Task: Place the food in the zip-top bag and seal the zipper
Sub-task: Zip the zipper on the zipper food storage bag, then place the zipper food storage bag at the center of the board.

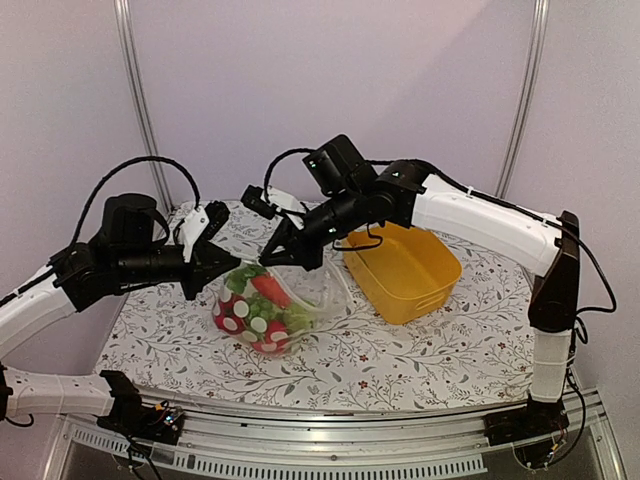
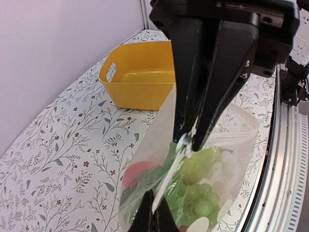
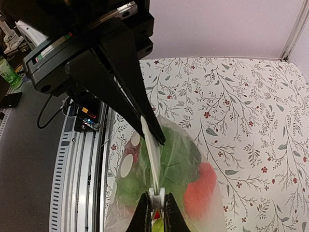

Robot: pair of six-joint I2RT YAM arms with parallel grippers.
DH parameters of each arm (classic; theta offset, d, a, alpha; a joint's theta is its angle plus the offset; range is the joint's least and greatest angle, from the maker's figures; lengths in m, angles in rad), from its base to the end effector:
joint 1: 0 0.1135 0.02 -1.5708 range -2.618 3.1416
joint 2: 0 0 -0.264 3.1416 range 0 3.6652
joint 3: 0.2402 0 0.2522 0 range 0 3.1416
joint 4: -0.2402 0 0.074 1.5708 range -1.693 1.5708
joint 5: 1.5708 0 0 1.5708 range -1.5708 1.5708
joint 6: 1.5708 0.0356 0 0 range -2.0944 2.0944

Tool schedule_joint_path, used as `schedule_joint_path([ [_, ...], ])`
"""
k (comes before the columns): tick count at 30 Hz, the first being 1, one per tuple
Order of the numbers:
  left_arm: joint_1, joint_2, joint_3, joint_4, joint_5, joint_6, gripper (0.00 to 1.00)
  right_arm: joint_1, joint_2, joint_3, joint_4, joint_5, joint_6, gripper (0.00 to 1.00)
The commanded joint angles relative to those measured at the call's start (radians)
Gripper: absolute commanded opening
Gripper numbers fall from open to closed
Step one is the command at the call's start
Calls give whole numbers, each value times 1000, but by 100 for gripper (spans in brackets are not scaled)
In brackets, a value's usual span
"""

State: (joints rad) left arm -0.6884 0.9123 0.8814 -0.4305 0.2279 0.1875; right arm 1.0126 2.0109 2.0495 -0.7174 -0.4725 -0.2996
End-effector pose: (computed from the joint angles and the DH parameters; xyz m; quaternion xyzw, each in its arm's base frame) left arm 0.1512 -0.1348 0.3263 0.4124 0.7394 -0.2233 0.4830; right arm 0.2284 0.3964 0.3554 -0.6151 0.6334 0.3442 0.3193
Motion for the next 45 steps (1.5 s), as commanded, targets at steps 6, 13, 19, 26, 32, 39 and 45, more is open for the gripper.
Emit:
schedule_joint_path([
  [6,127,-55,-56,24,-99,-10,0,-90,-125,-171,-200,82,32,0],
  [13,165,-62,-89,66,-90,-29,0,-121,-177,-256,-214,108,34,0],
  [19,184,-58,-108,101,-85,-44,0,-149,-214,-323,-215,121,33,0],
  [26,190,-35,-113,128,-55,-60,0,-154,-227,-338,-209,91,34,0],
  [32,189,-7,-123,165,-70,-76,0,-154,-193,-289,-199,65,60,31],
  [39,190,131,-93,268,-137,-180,10,-204,-181,-149,-174,0,130,62],
  [45,190,237,31,257,-376,-247,58,-296,-207,-147,-125,77,209,93],
])
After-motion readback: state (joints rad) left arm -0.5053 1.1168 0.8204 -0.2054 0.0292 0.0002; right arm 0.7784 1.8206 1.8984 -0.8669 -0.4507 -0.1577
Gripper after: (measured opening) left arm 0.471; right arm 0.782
